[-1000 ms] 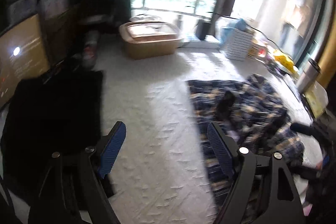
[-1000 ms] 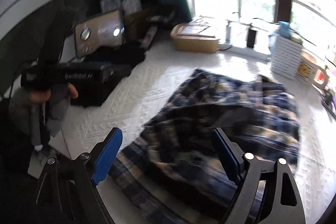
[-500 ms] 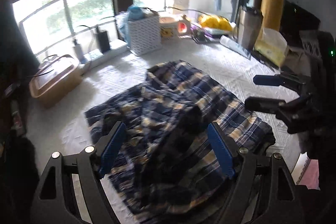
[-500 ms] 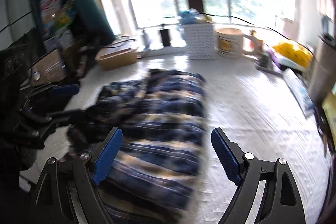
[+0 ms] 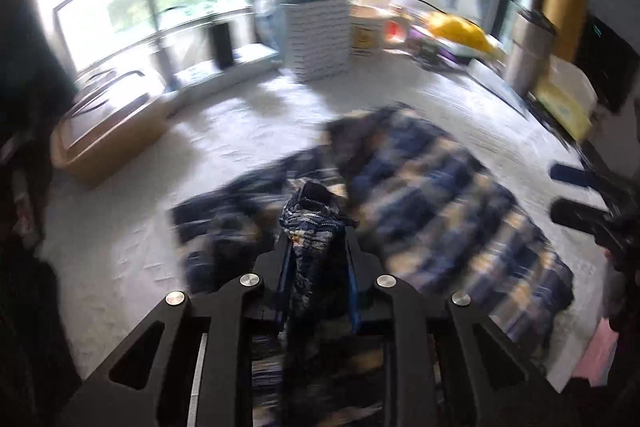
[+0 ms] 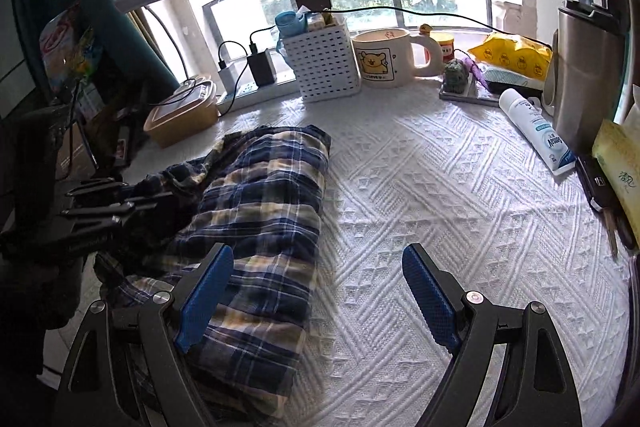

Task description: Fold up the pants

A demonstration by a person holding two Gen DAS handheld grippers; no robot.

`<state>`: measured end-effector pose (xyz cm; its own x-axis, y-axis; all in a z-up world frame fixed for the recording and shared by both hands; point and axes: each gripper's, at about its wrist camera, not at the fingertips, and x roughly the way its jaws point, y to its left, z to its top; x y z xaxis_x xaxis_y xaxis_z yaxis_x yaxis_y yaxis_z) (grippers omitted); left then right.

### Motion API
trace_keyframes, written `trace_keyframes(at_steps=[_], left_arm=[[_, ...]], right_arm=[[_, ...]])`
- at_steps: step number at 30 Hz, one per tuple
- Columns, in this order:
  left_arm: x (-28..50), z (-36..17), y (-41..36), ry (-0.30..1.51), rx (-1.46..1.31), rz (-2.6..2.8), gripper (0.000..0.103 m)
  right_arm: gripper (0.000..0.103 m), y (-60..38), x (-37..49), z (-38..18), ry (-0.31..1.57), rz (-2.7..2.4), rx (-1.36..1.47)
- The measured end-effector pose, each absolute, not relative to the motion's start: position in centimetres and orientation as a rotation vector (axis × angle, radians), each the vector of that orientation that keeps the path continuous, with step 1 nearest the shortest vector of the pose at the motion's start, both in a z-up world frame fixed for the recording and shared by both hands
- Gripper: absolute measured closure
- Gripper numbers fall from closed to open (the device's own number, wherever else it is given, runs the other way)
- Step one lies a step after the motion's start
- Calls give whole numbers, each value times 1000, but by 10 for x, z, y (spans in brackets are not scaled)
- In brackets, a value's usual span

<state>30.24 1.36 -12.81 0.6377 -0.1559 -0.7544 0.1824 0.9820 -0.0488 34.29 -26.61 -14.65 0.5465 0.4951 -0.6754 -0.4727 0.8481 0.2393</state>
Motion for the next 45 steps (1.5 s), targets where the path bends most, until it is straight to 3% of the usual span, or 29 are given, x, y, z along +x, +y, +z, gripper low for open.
trace_keyframes(at_steps=[7, 11, 17, 19, 22, 30, 45], left_arm=[[309, -144, 73, 910, -54, -48, 78], [307, -140, 86, 903, -101, -37, 53], [283, -104, 75, 781, -102, -125, 53], [275, -94, 66, 743, -101, -171, 53], [265, -87, 49, 701, -121, -282, 53], [286, -154, 24, 923, -67, -306, 53], [264, -150, 42, 911, 7, -302, 52]], right_arm=[[15, -254, 349, -153, 831, 599, 22], [15, -239, 349, -154, 837, 632, 8], [17, -224, 338, -143, 778, 701, -7], [40, -218, 333, -138, 763, 728, -40], [50, -209, 329, -139, 772, 750, -78], [52, -199, 320, -178, 908, 720, -176], [51, -232, 282, -187, 901, 751, -258]])
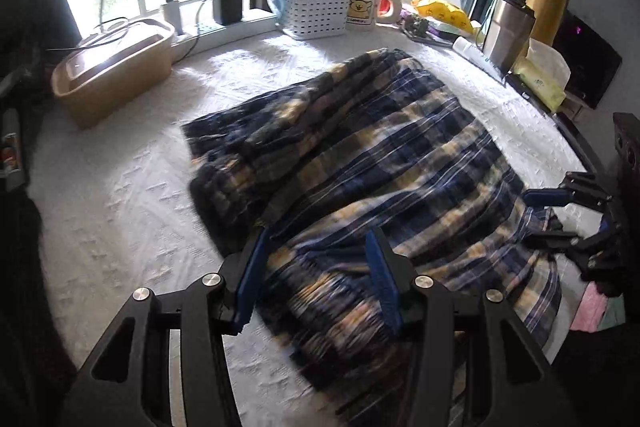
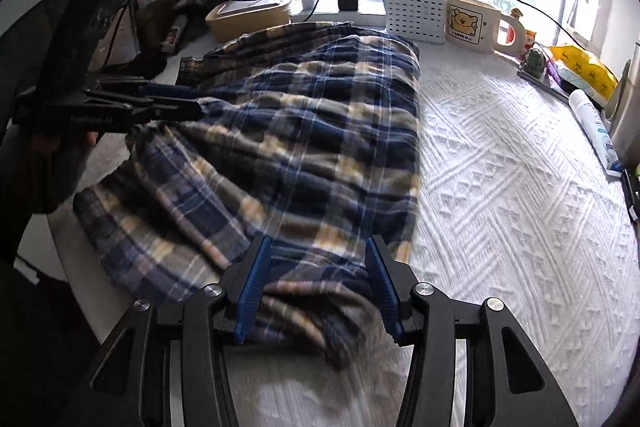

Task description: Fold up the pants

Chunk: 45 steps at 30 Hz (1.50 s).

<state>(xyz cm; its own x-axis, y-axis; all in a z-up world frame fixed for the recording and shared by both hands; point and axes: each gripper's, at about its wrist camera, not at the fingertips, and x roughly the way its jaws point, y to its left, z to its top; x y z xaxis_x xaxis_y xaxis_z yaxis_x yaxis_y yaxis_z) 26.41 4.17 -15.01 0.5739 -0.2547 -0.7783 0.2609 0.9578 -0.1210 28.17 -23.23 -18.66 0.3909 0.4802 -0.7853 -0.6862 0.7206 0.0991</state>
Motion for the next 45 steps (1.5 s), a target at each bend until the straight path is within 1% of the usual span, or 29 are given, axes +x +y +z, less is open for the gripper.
trace_keyframes(at_steps=[1, 2, 3, 6, 9, 12, 16, 17, 18, 19, 21, 24, 28, 31, 33, 35, 39, 43, 45], left_arm=[[262, -149, 46, 915, 14, -278, 51], [261, -147, 51, 920, 19, -248, 44], [259, -145, 57, 921, 11, -230, 42], [254, -130, 70, 882, -19, -223, 42], [258, -114, 68, 813, -19, -255, 42], [273, -108, 61, 773, -1, -273, 42], [307, -119, 63, 793, 6, -213, 42], [317, -126, 68, 810, 0, -180, 42], [324, -130, 70, 822, 4, -151, 42], [329, -134, 72, 835, 25, -112, 42], [339, -145, 76, 859, 64, -62, 42], [347, -155, 82, 880, 45, -65, 39], [355, -165, 86, 883, 39, -57, 34], [358, -169, 88, 874, 38, -42, 28], [360, -170, 93, 876, 17, -29, 21], [360, -168, 97, 876, 2, -2, 17], [352, -153, 110, 846, -57, 77, 17], [334, -139, 129, 807, -129, 137, 17], [320, -134, 133, 800, -168, 119, 17]], right_arm=[[51, -236, 282, -185, 911, 758, -254], [51, -239, 283, -184, 921, 764, -251], [51, -242, 284, -182, 933, 771, -250], [51, -257, 296, -164, 918, 734, -243], [51, -263, 320, -142, 844, 698, -228], [51, -249, 348, -129, 757, 723, -247], [52, -213, 392, -133, 749, 790, -241], [53, -202, 402, -137, 759, 803, -247], [60, -193, 411, -141, 771, 814, -257], [63, -185, 418, -145, 781, 816, -265], [63, -172, 428, -151, 801, 814, -288], [65, -158, 445, -168, 839, 773, -340], [65, -152, 464, -181, 858, 738, -368], [65, -150, 473, -187, 861, 727, -355], [65, -147, 475, -189, 849, 719, -362], [65, -147, 477, -189, 851, 714, -351], [65, -150, 476, -184, 853, 690, -333], [64, -159, 471, -167, 819, 635, -295], [61, -166, 466, -157, 802, 615, -275]])
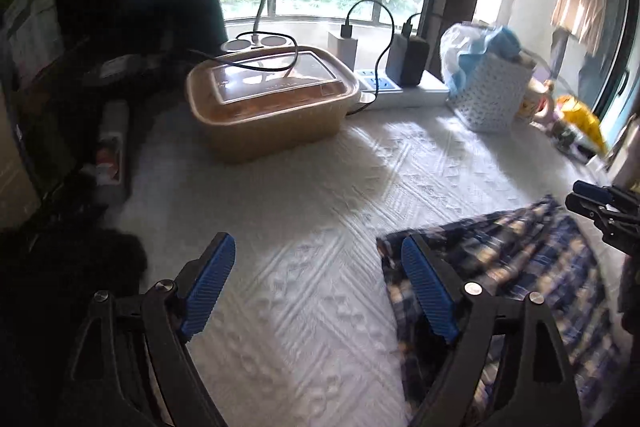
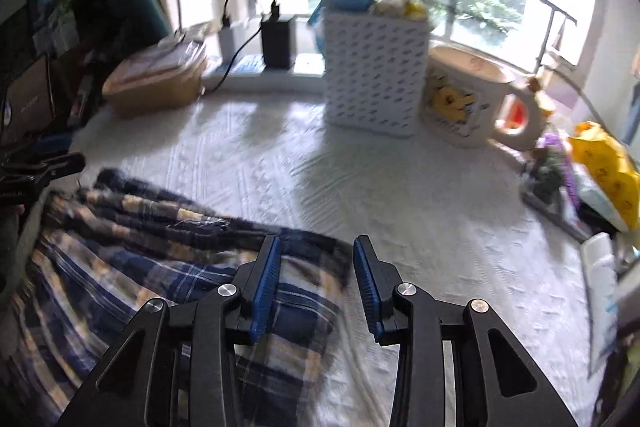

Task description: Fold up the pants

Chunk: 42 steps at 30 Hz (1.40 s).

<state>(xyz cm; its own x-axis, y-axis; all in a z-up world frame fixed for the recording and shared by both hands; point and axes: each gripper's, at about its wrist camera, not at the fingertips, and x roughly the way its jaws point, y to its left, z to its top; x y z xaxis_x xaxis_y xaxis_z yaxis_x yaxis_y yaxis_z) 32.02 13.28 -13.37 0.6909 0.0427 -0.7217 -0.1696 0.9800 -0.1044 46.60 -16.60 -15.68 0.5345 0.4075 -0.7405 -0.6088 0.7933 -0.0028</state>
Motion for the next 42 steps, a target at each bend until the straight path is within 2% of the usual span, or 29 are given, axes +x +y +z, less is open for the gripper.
trace_keyframes(at_steps=[10, 17, 33, 37, 42], left_arm=[[272, -140, 86, 864, -190, -60, 17], [263, -165, 74, 925, -251, -82, 17], [262, -162, 49, 945, -248, -145, 17], [264, -169, 45, 955, -243, -137, 17], [266, -168, 42, 976, -242, -140, 17]], right_arm=[[59, -198, 428, -136, 789, 623, -215], [53, -227, 416, -149, 836, 572, -133], [51, -252, 388, -171, 911, 563, 12], [44, -250, 389, -170, 909, 577, 14], [40, -249, 390, -172, 911, 591, 24]])
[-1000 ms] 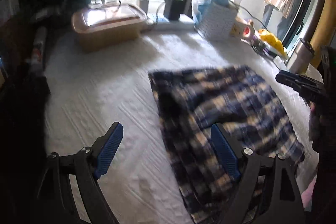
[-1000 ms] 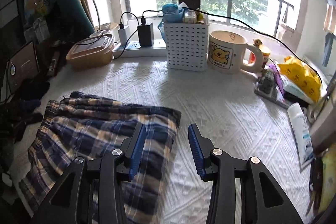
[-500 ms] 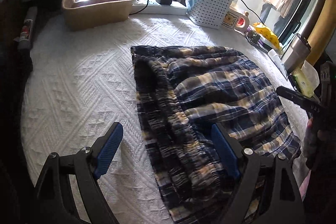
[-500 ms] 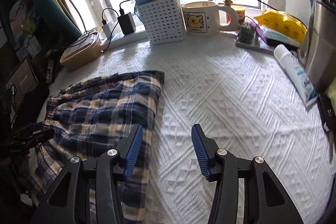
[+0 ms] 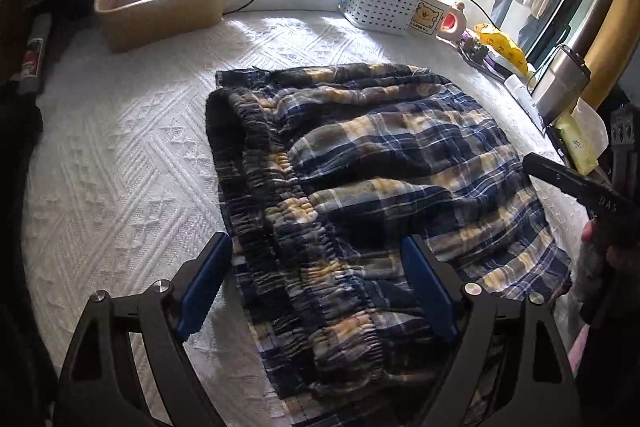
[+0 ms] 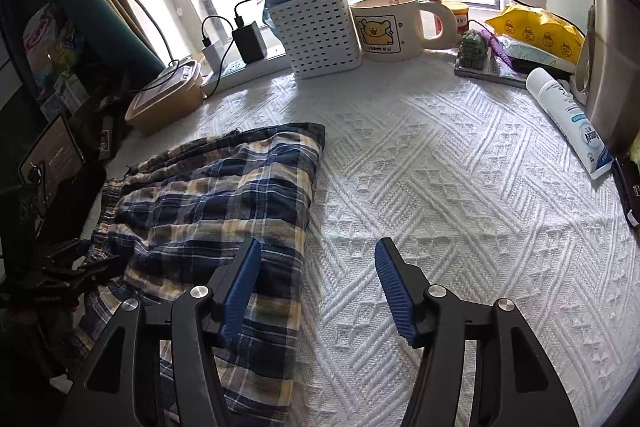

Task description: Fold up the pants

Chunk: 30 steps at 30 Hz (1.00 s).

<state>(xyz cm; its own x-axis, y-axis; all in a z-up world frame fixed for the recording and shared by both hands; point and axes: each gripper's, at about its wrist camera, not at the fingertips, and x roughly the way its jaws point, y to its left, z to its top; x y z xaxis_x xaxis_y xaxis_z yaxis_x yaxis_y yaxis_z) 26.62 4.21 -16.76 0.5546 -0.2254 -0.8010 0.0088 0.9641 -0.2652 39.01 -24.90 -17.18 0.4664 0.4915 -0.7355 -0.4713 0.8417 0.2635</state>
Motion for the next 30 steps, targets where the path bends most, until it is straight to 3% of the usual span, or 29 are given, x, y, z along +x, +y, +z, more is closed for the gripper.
trace_keyframes(at_steps=[7, 15, 30], left_arm=[[267, -168, 33, 965, -216, -162, 20], [263, -166, 38, 966, -229, -156, 40], [263, -167, 35, 963, -222, -155, 41]], right_arm=[[38, -242, 387, -183, 941, 636, 50], [38, -241, 385, -186, 946, 653, 60], [38, -234, 378, -187, 951, 687, 56]])
